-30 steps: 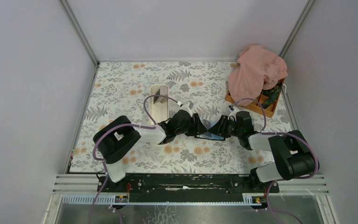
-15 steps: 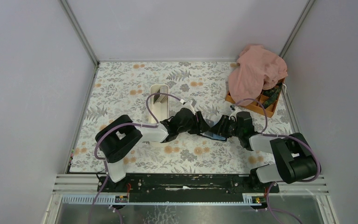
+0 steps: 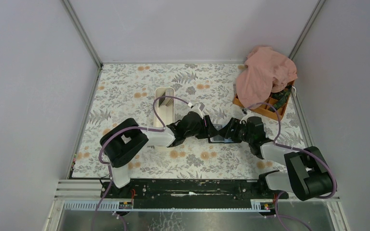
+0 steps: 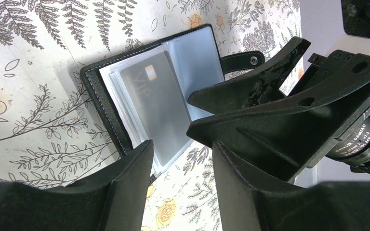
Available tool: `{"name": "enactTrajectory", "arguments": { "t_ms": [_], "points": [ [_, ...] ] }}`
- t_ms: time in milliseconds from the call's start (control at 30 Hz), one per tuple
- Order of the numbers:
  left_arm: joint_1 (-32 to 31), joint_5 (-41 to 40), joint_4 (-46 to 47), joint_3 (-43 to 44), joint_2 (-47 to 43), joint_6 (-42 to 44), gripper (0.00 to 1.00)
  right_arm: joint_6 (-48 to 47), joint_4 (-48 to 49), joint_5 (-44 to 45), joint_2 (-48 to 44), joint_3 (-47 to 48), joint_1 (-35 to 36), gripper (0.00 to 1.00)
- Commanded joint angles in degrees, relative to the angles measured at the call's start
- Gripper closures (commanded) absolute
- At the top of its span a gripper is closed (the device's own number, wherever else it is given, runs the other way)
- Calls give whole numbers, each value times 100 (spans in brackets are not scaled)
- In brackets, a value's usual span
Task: Take the credit cards out of the card holder
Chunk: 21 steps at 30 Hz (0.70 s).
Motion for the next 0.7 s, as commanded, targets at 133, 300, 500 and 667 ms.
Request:
{"name": "enactTrajectory", "arguments": {
  "t_ms": [133,300,500,667],
  "points": [
    [-41,69,149,276,256,17,45,107,-92,212,-82,-86,-120,31],
    [-52,95,166,308,354,-35,45,134,-58,159,-61,-122,-229,31],
    [-52,42,158,185,298,-33,45,150,35,33,48,-105,-247,31],
    [-51,123,318,204,381,-135,45,162,65,-20,115,-112,-254,31]
  ]
}}
